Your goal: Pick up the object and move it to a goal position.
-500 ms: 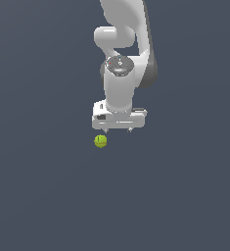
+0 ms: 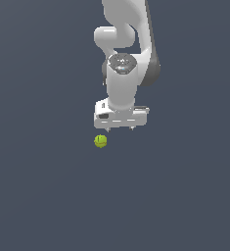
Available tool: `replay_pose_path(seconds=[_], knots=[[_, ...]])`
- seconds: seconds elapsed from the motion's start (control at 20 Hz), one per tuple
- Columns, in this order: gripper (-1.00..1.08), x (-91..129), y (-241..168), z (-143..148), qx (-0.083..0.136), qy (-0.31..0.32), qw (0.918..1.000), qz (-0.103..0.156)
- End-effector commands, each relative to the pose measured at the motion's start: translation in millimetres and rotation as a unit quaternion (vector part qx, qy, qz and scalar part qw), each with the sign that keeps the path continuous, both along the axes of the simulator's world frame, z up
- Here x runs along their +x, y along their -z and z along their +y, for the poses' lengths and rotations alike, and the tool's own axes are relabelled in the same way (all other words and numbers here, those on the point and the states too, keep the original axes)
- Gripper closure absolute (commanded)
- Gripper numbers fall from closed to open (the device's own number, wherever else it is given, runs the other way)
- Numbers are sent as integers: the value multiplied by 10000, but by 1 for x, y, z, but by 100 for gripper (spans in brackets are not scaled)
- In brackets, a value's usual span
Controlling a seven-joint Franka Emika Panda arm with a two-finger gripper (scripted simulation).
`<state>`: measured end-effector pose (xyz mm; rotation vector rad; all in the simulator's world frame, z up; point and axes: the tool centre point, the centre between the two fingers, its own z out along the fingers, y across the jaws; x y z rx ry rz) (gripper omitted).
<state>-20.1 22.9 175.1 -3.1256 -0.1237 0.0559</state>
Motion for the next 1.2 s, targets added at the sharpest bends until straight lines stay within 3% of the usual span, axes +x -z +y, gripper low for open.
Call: replay_pose_path(seconds=[0.0,0.45,1.15], knots=[[-92,-1,-2,2,10,-41,10000,9],[-92,-2,11,-12,7,-95,10000,-20],[-92,-23,74,-83,-36,-449,9989,-162]])
